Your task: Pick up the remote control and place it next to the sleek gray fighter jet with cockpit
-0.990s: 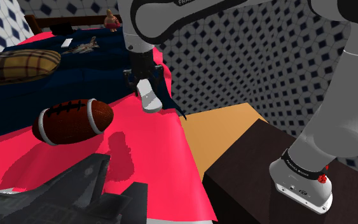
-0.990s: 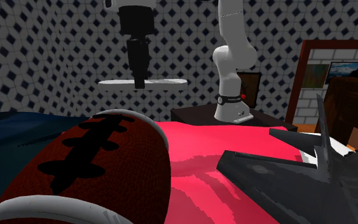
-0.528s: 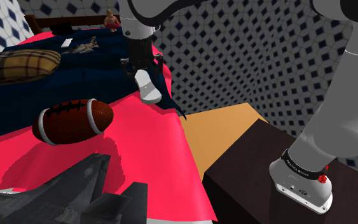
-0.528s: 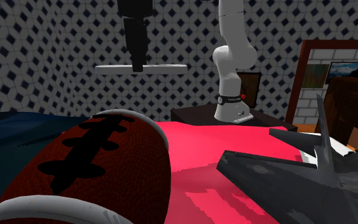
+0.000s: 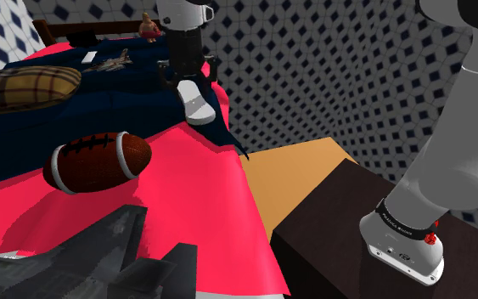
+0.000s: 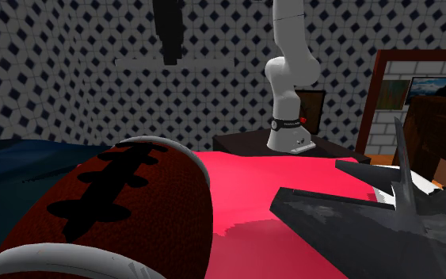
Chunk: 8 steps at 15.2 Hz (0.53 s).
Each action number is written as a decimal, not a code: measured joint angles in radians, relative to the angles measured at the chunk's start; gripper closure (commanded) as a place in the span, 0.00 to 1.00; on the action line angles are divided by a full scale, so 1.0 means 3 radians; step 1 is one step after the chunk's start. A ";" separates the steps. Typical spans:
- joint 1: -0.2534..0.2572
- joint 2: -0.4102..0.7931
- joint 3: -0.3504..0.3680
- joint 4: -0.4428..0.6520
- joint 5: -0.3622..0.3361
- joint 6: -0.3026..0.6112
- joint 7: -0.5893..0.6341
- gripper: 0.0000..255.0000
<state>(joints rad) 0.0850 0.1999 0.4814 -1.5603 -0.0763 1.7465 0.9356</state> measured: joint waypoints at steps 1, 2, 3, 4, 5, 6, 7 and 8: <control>0.0021 -0.0009 0.0014 0.0015 0.0002 -0.0024 0.0035 1.00; 0.0033 -0.0080 0.0033 -0.0068 0.0031 -0.0005 0.0067 1.00; 0.0055 -0.0120 0.0054 -0.0110 0.0046 0.0001 0.0109 1.00; 0.0080 -0.0171 0.0079 -0.0180 0.0067 0.0025 0.0160 1.00; 0.0118 -0.0220 0.0112 -0.0214 0.0087 0.0014 0.0228 1.00; 0.0153 -0.0256 0.0143 -0.0257 0.0100 0.0026 0.0293 1.00; 0.0178 -0.0313 0.0169 -0.0339 0.0126 0.0057 0.0343 1.00; 0.0212 -0.0331 0.0198 -0.0345 0.0133 0.0048 0.0405 1.00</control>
<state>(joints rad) 0.1487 0.1006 0.5408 -1.6639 -0.0365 1.7610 1.0570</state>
